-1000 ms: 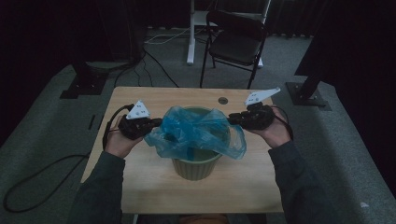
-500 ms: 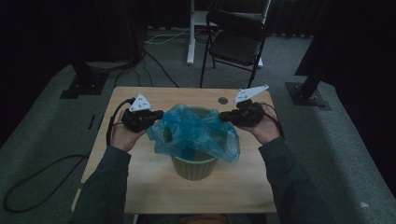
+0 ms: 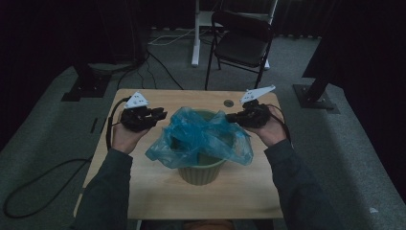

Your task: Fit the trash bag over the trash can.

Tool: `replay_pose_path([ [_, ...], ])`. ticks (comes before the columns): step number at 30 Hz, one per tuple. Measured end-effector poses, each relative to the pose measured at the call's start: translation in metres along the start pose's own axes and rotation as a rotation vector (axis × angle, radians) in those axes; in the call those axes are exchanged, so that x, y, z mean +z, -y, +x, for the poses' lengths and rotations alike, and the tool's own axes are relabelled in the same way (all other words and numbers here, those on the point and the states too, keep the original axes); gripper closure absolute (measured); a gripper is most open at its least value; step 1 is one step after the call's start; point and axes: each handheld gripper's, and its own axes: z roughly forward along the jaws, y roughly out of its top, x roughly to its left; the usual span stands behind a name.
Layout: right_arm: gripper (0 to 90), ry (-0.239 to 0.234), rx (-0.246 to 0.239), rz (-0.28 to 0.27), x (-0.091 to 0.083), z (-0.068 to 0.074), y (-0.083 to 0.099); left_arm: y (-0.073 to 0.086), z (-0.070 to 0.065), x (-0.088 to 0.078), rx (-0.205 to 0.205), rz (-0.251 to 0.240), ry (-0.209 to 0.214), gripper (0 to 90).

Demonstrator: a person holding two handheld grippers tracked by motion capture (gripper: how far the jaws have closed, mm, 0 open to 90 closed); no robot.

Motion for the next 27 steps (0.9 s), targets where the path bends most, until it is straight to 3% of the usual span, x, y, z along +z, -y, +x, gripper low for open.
replay_pose_path([
  [4, 89.7, 0.001, -0.001, 0.001, 0.000, 0.000, 0.000, -0.003, -0.006, -0.004, -0.002, 0.004, 0.045, 66.3],
  [12, 89.3, -0.001, -0.009, -0.005, -0.002, 0.002, 0.000, 0.004, -0.024, -0.003, 0.021, 0.056, 0.062, 55.1],
  [18, 89.3, 0.008, -0.005, -0.013, -0.005, 0.001, 0.000, 0.018, -0.029, 0.002, 0.008, 0.082, 0.071, 50.9],
  [21, 89.8, 0.032, -0.002, -0.015, -0.006, 0.000, 0.000, 0.024, -0.027, 0.001, -0.011, 0.072, 0.084, 51.6],
  [27, 90.0, 0.053, 0.001, -0.043, -0.011, -0.001, -0.003, 0.019, -0.028, -0.002, 0.012, 0.078, 0.062, 67.9],
])
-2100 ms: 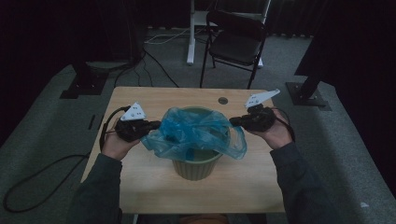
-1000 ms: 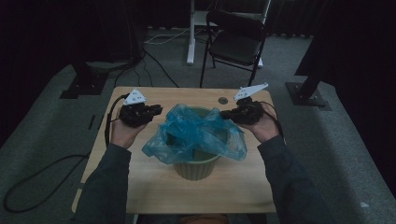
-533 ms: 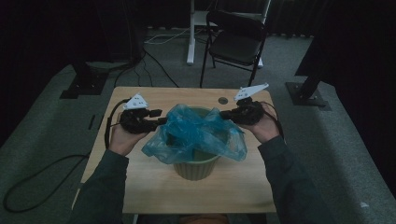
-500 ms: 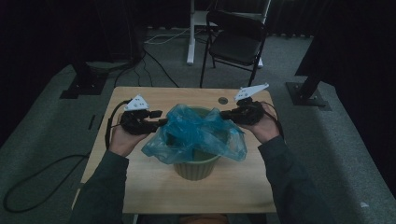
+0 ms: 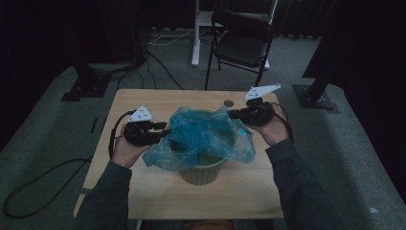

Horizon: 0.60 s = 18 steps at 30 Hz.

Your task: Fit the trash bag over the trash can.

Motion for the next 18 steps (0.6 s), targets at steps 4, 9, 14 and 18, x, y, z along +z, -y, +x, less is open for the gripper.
replay_pose_path([
  [4, 90.0, 0.010, 0.005, -0.024, -0.005, 0.000, -0.004, -0.011, 0.004, -0.006, 0.024, -0.008, -0.075, 78.5],
  [9, 90.0, 0.013, 0.010, -0.005, 0.003, -0.001, -0.004, -0.021, 0.009, -0.001, 0.080, 0.028, -0.181, 80.5],
  [14, 90.0, 0.029, 0.036, 0.020, 0.018, -0.008, -0.004, -0.028, 0.015, 0.016, 0.122, 0.058, -0.276, 80.8],
  [18, 90.0, 0.046, 0.052, 0.047, 0.028, -0.014, -0.002, -0.029, 0.021, 0.029, 0.113, 0.060, -0.296, 81.8],
])
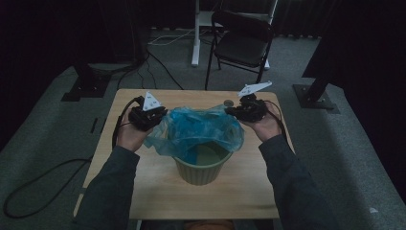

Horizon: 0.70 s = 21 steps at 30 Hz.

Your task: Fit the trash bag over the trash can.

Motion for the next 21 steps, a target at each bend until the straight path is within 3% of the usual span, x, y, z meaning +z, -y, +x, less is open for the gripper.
replay_pose_path([
  [8, 90.0, 0.011, 0.039, 0.022, 0.011, -0.013, 0.010, -0.003, 0.005, 0.023, -0.037, -0.008, 0.014, 82.1],
  [14, 90.0, 0.013, 0.060, 0.043, 0.019, -0.018, 0.017, 0.002, 0.009, 0.041, -0.104, 0.008, 0.074, 82.6],
  [21, 90.0, 0.006, 0.086, 0.074, 0.030, -0.024, 0.024, 0.005, 0.009, 0.053, -0.121, 0.027, 0.113, 83.0],
])
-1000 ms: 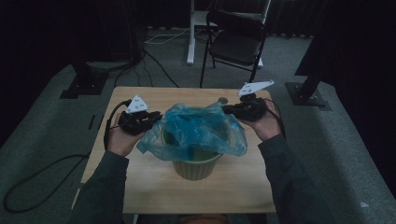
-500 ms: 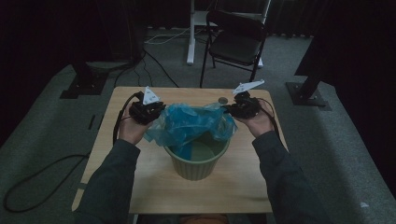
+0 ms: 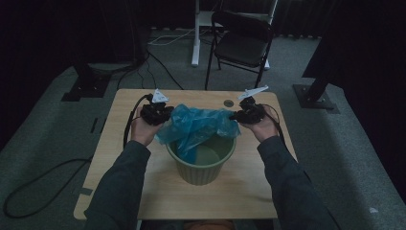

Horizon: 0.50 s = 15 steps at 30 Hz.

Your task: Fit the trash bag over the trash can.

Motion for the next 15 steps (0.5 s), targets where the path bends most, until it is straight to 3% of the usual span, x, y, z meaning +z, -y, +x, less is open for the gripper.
replay_pose_path([
  [7, 90.0, -0.022, 0.021, 0.045, 0.007, -0.004, 0.007, 0.006, 0.004, 0.012, -0.048, 0.024, 0.049, 83.1],
  [15, 90.0, -0.068, 0.030, 0.035, -0.001, -0.006, 0.020, 0.019, 0.007, 0.008, -0.126, -0.012, 0.130, 81.5],
])
